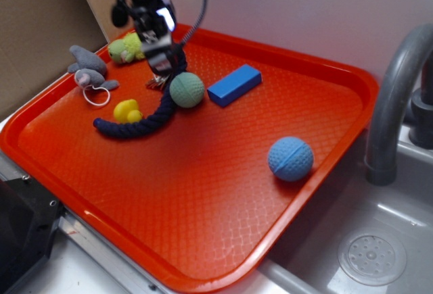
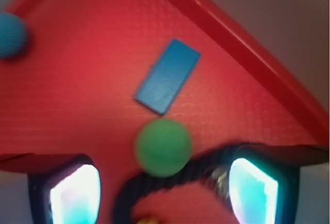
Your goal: Grab the green ball.
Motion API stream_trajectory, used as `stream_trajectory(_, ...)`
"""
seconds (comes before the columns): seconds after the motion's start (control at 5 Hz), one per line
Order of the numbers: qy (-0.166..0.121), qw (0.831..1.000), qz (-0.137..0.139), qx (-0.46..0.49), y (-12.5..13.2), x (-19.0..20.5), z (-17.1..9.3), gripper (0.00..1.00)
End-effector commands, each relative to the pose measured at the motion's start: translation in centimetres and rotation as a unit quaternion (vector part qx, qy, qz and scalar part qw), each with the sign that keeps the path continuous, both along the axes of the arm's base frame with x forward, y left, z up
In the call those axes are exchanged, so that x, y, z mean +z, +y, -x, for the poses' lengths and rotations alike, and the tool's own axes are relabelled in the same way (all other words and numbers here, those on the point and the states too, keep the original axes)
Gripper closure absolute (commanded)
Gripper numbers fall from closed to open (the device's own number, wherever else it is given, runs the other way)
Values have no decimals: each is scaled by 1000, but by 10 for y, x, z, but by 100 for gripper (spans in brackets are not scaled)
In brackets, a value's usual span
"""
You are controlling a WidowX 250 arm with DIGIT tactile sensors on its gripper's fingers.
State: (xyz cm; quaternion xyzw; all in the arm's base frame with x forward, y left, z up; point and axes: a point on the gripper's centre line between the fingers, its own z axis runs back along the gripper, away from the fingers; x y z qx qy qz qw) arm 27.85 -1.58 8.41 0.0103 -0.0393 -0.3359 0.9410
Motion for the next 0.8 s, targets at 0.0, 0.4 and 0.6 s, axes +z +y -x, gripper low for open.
stream_trajectory(0.0, 1, 999, 45, 1, -2, -40, 1, 0)
stream_trajectory(0.4, 19, 997, 73, -9, -34, -43, 12, 45)
stream_trajectory(0.6, 12, 998, 60, -12, -42, -39, 17, 100)
